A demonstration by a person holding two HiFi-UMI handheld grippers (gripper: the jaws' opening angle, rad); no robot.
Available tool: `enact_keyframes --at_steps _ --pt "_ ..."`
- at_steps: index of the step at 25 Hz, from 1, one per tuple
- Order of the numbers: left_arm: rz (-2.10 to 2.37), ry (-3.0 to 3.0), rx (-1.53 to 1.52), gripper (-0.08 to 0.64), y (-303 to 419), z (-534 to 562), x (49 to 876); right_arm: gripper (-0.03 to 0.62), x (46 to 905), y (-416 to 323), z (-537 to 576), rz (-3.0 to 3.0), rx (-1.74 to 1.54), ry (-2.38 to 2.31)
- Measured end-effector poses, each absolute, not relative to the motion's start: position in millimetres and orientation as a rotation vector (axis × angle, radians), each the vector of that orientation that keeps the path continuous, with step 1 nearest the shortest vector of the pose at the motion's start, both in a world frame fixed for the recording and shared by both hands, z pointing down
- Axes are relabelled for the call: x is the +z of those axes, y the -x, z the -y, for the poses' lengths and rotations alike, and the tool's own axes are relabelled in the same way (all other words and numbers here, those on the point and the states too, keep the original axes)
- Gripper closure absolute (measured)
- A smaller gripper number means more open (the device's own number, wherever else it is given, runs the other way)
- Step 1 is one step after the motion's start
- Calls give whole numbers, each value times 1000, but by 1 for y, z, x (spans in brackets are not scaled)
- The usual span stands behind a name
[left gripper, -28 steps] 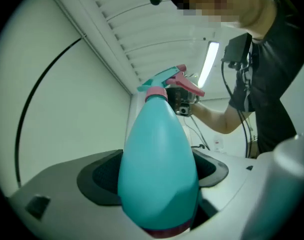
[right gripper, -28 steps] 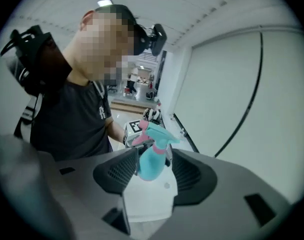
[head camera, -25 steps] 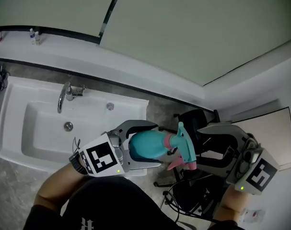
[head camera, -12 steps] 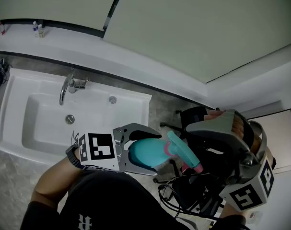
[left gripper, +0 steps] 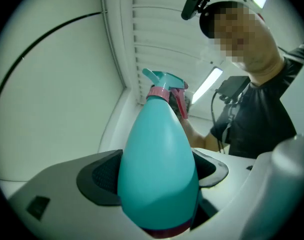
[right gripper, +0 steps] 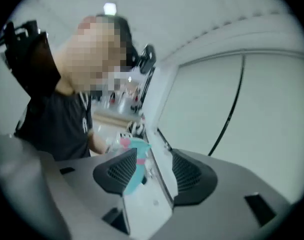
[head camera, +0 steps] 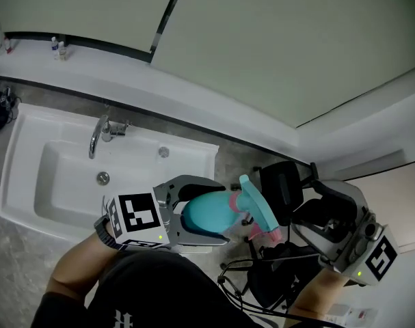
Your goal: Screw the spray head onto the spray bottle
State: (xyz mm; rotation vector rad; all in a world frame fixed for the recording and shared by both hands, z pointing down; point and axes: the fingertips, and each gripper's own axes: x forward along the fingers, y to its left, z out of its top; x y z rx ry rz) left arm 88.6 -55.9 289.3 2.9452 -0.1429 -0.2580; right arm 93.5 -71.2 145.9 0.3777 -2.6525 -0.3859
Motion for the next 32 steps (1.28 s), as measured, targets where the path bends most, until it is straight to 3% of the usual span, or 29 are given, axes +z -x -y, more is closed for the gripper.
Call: enact_keyframes --at_steps 7,15,18,24,32 --pt "540 -2907 -194 156 -79 93 296 353 191 -77 64 2946 27 -613" --pt "728 -3018 24 156 -91 93 307 354 217 -58 100 2800 36 -711" --pt "733 -3038 41 156 -89 91 309 451 219 -55 95 2816 110 -599" --pt "789 -3056 140 156 -89 91 316 451 228 -58 99 2796 498 -413" --pt "1104 -2980 362 156 -79 117 337 451 250 -62 124 2657 444 -854"
